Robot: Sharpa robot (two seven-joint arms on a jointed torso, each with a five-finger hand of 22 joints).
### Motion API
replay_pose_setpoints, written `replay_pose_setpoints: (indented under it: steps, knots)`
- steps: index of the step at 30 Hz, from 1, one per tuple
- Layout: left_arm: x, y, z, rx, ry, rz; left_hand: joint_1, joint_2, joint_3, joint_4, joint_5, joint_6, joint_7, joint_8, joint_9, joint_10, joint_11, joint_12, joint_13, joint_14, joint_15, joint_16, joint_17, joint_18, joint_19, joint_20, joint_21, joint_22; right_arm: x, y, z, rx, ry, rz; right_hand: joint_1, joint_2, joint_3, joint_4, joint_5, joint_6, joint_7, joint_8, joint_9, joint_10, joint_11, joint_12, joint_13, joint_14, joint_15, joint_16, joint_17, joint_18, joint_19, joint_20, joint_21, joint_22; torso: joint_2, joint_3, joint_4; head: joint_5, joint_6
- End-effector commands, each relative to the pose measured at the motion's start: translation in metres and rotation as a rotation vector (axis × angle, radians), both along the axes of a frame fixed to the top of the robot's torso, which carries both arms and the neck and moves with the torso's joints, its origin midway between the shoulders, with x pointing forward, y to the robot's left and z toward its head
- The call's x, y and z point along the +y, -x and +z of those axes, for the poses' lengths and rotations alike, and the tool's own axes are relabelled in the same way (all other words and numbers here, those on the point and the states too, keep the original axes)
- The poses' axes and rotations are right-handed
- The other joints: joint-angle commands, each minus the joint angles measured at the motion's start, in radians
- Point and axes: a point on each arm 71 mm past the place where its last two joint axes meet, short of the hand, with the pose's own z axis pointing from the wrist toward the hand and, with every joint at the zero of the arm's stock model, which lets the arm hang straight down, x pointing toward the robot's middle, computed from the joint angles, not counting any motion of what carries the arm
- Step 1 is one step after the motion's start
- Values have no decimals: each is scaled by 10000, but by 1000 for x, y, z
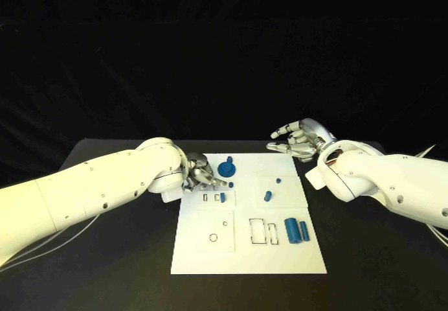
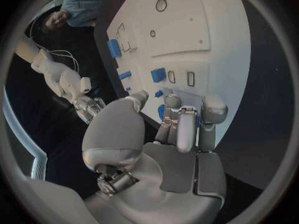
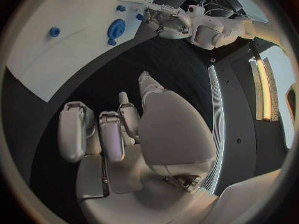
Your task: Assemble the parts on the task board
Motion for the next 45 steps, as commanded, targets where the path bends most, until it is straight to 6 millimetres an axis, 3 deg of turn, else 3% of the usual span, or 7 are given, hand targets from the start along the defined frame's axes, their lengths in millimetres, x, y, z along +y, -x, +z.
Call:
replay_pose_setpoints:
  steps: [1,25,45]
  knots:
    - [-3,0,1,36,-77,-119,-218,-25,-227,87,86,-169,-3,229,185,198,-114,125,67,316,-98,260,1149,-362,282,-37,153,176,1,0,0,11,38,35,8,204,-355,33,114,-20,43,194,99,-235,16,-92,338,862,-114,-87,1963,199,12,-39,-188,1148,7,1,-1,-8,-14]
    - [-19,2,-12,470,-283,-480,-225,-21,-258,72,89,-193,-1,222,206,137,-112,86,-2,317,-94,265,1158,-380,330,-34,190,264,3,-2,-1,76,81,46,-21,209,-372,47,114,-70,49,199,95,-276,21,-136,292,846,-113,-123,1904,218,-24,-42,-281,1091,25,-9,9,-43,-112]
    - [-20,2,-14,665,-380,-653,114,82,-228,42,117,-196,-16,262,338,119,-124,115,24,322,-96,290,1198,-385,327,-16,225,313,4,-2,-2,145,107,75,-41,221,-381,56,115,-91,50,214,96,-263,22,-122,301,842,-112,-132,1891,220,-28,-43,-299,1082,27,-4,-3,-43,-162]
